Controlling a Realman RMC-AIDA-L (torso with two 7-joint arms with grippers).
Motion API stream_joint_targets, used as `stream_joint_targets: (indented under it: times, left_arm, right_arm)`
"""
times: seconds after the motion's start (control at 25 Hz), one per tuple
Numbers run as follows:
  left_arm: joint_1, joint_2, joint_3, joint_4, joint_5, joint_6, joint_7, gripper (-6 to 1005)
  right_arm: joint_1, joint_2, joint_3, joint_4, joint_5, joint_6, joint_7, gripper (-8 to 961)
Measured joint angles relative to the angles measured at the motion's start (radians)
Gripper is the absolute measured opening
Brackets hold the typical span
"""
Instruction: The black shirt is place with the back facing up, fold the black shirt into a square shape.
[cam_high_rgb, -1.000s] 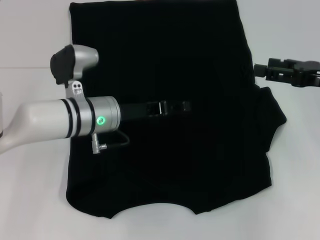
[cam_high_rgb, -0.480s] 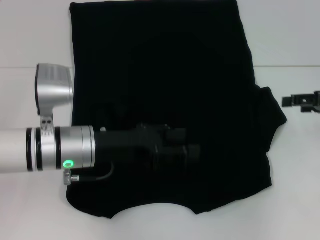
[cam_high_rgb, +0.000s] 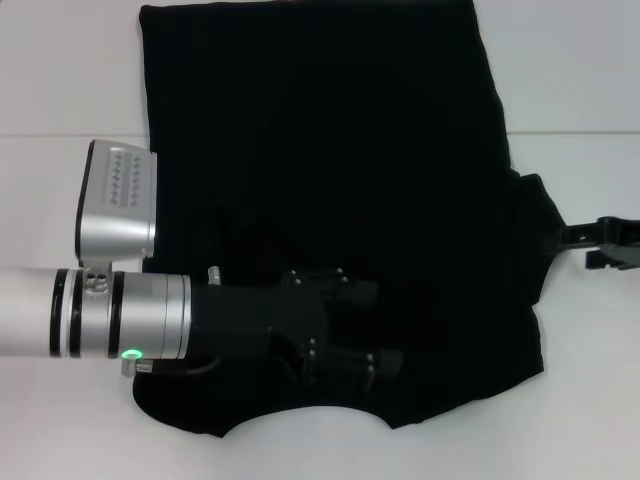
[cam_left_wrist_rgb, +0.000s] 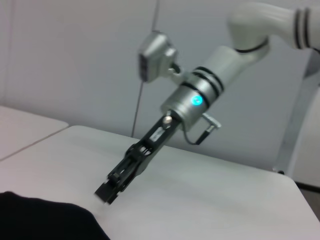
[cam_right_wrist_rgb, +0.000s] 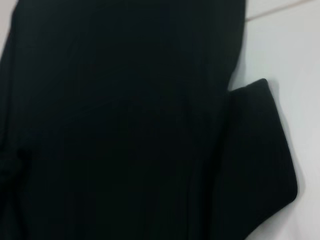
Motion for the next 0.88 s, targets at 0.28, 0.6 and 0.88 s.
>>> stream_joint_targets:
  times: [0.28,0.6,0.88]
  left_arm:
    - [-0.005,0.006,-0.006,0.008,0.011,-0.001,0.034,908]
    - [-0.009,0.008,-0.021,0.012,0.002,-0.007,0.032,908]
    - [-0.014,0.01,-0.043,0.011,0.0,-0.018,0.032,908]
  right_arm:
    - [0.039,0.026,-0.008,0.053,-0.006,0.099,0.002,685]
    - [0.062,0.037,-0.016,0.095,-0.008,0.167,0.004,681]
    - [0.062,0.053,-0.024,0.107,-0.008,0.227,-0.001,632]
